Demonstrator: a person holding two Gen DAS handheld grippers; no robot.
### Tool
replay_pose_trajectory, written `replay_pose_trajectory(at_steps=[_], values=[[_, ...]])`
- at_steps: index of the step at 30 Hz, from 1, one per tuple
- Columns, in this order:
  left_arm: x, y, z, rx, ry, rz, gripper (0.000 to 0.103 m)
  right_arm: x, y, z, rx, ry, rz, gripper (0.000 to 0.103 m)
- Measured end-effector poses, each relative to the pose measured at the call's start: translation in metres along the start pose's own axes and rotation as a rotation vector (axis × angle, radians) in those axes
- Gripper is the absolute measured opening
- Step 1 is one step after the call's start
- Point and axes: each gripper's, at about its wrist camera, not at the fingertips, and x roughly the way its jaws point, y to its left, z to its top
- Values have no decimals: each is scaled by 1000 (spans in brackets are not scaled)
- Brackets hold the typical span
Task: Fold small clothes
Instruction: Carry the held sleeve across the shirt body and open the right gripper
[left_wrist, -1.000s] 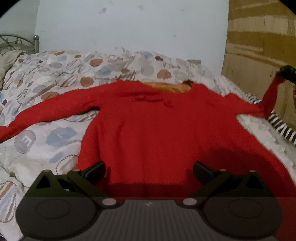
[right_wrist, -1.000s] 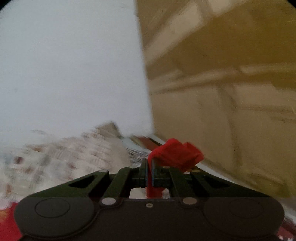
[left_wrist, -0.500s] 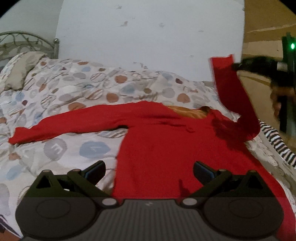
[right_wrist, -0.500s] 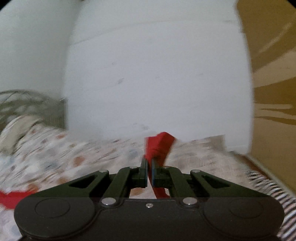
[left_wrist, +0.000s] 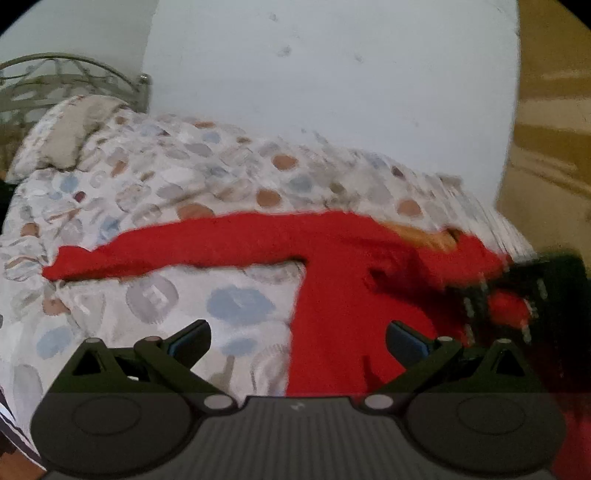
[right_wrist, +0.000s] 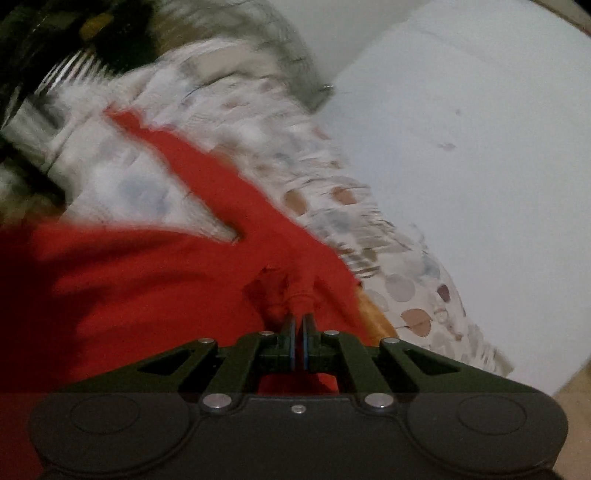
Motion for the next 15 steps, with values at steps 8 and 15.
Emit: replay_pose_trajectory(at_steps=[8,15], values=[[37,-10,37,-38,-83,-37,103,-21,31,-37,-167,10,68,22],[108,-55,25,33,6,-78,103,-43,-19,-64,26,79,-19,75]])
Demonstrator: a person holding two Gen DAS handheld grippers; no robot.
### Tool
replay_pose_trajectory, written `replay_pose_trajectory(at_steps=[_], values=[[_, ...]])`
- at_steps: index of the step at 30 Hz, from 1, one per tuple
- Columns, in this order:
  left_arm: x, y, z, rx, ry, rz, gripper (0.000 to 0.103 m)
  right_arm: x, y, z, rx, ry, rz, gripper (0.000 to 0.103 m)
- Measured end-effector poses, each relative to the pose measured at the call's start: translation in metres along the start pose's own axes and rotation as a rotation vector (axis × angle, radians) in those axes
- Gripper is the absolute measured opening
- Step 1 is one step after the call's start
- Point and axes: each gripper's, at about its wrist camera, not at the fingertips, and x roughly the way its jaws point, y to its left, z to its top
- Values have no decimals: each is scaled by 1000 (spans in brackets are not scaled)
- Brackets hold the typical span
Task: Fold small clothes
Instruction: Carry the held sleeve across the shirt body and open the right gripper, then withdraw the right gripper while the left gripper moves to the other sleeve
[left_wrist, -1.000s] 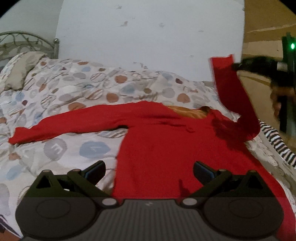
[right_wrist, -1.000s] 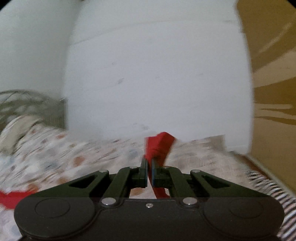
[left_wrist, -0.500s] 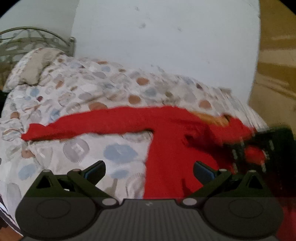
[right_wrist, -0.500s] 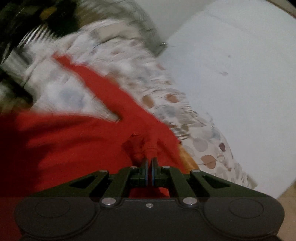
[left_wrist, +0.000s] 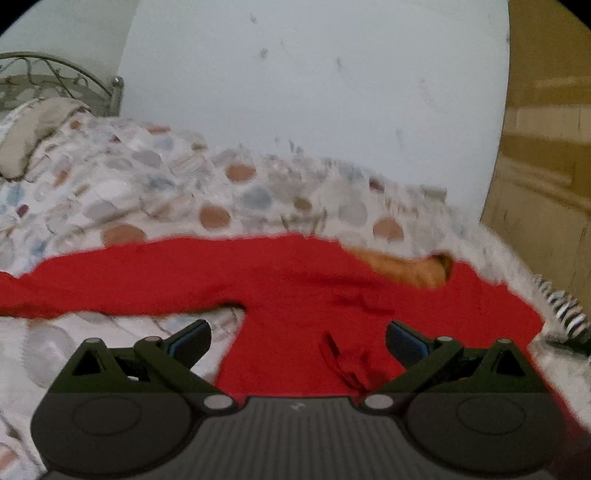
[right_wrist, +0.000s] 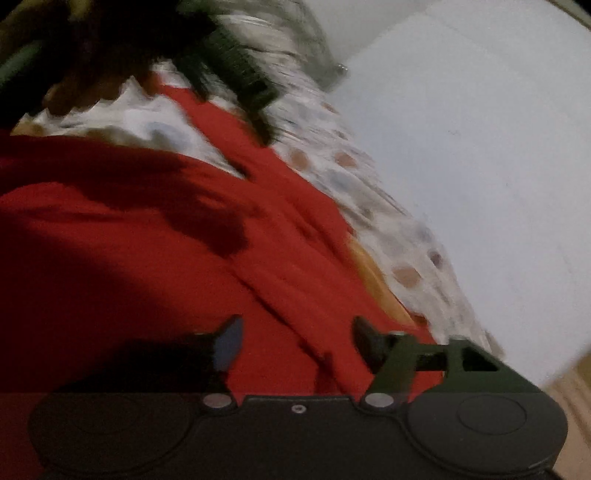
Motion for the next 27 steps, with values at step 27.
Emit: replay_pose_trajectory(at_steps=[27], values=[[33,-10,-31,77,119,70,103,89,-145,-120,508,305,-612,96]])
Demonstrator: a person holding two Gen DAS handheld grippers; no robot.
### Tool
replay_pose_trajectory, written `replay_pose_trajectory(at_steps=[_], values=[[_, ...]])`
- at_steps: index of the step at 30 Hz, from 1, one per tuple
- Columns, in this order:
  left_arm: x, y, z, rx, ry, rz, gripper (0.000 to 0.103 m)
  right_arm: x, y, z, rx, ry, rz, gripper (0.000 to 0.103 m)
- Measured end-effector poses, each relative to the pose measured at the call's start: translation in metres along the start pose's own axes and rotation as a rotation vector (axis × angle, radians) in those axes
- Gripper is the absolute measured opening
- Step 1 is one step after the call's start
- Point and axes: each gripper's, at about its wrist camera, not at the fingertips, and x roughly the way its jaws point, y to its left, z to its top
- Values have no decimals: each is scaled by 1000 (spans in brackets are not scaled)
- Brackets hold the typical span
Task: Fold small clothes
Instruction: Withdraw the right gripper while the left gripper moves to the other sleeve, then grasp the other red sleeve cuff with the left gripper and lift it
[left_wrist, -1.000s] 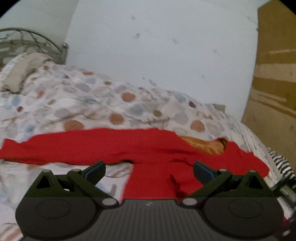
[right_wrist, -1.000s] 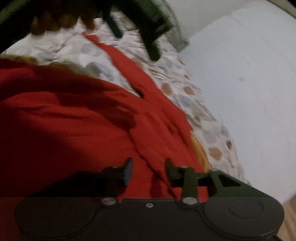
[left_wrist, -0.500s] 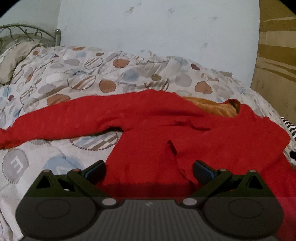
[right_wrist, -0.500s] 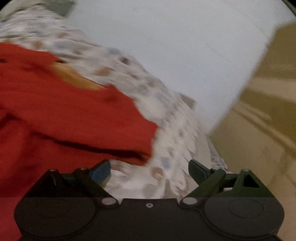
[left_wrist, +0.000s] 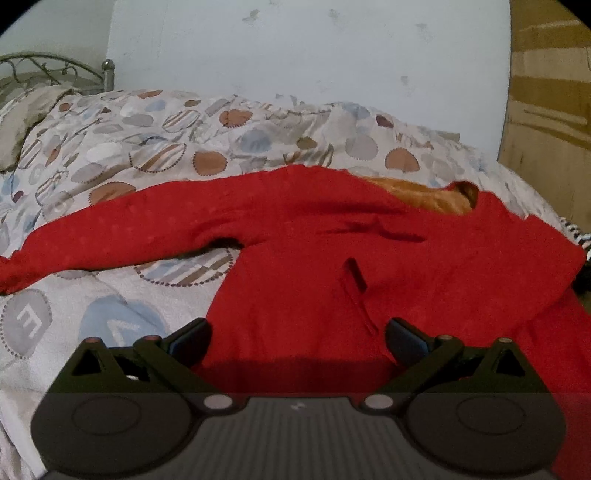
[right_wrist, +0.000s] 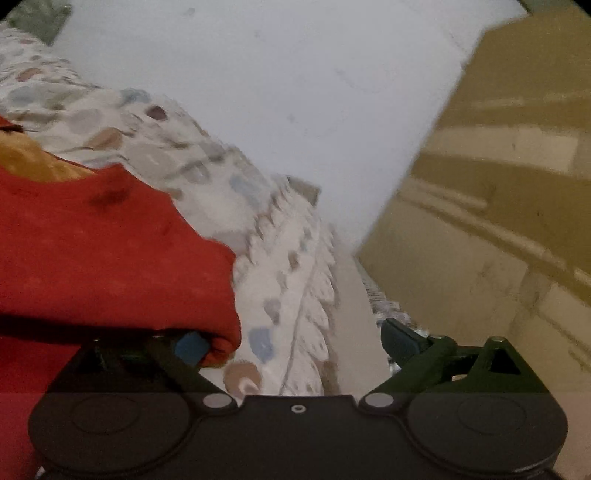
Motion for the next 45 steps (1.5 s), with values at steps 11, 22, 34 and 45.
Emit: replay_pose_trajectory(at_steps=[11,22,34,45], values=[[-48,51,6,-123,-55,-41,103,-30,-11,2,-17,19,87,100],[-60,244,1,-516,-54,152,103,-172,-25,4,135,-91,361,102],[-10,371,-6,-974,-132,241,103,-249,47,-3,45,-117,525,102],[-11,384,-19,-1063,-257,359,8,-247,59,-15,49,-48,568,102]])
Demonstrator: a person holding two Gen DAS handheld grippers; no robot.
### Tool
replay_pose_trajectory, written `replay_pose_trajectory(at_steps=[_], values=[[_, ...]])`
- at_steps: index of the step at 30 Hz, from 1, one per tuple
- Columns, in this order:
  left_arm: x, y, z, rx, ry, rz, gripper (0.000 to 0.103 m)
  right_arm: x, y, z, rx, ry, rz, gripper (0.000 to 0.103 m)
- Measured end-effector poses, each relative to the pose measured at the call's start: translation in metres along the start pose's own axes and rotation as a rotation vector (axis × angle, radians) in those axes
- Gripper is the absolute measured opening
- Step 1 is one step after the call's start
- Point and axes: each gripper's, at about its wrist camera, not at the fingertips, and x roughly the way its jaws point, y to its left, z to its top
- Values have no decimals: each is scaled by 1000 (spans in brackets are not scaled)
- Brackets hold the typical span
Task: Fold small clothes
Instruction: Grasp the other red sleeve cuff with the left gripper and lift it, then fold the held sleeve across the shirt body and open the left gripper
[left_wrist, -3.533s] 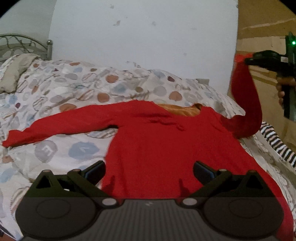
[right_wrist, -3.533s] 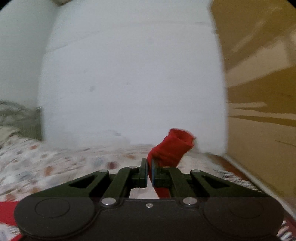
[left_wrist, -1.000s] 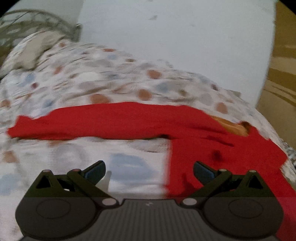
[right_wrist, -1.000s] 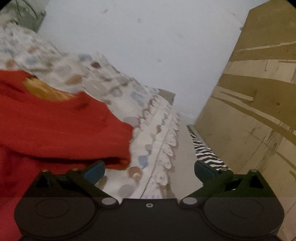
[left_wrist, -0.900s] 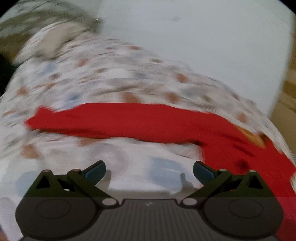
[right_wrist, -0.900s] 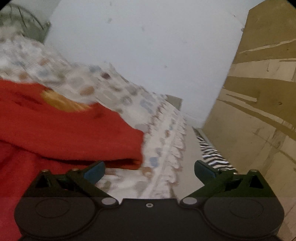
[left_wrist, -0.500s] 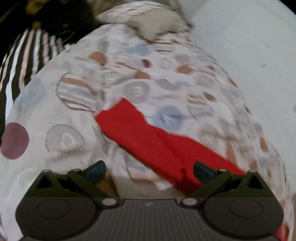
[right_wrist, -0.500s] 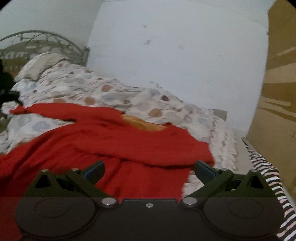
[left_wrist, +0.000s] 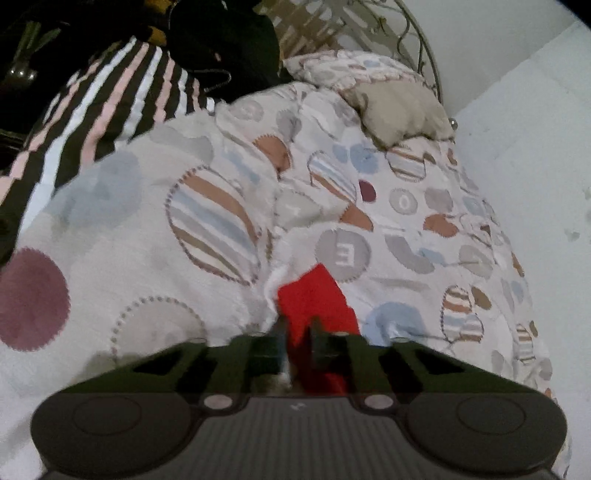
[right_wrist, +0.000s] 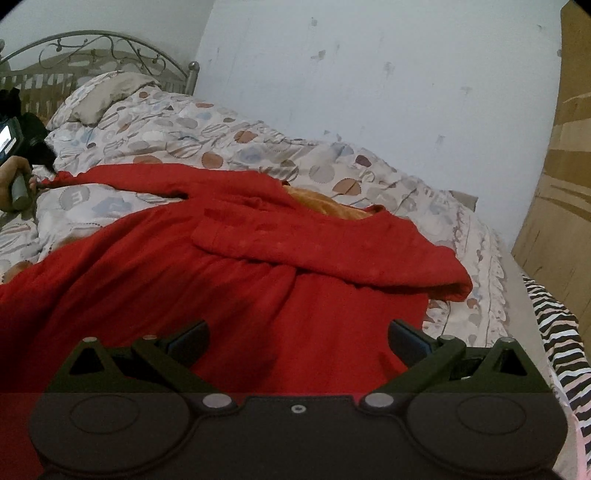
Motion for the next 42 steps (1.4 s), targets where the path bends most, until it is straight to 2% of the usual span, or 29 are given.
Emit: replay_pose_trajectory(at_steps=[5,8,11,16,20,26,31,36,39,42], values=[[-13,-11,7,74,-56,-86,5,0,-2,-2,6,-5,7,102],[-28,-34,13,149,-108,-166,4,-1,-3,-3,16,-13,6,102],[-54,-69,14,270,-160,-271,4,-5,-6,-3,33,-32,6,102],[-106,-143,-1,478,-198,-515,4,-14,-15,-6,72,-62,2,102],[-153,-197,-33,614,-191,-721,4,-24,-24,-10,106,-84,-15,103],[-208,-248,-105,718,-110,-974,4,-41,-42,-21,149,-98,-61,103],[-234,-255,-181,804,26,-1129,4,-53,-57,-36,168,-80,-110,102],[-243,-235,-258,908,212,-1210,4,-57,-73,-51,209,-51,-160,102],[-236,-217,-297,991,320,-1201,4,-57,-80,-57,234,-34,-187,103],[-223,-198,-319,1064,386,-1186,4,-57,-86,-62,254,-22,-198,102]])
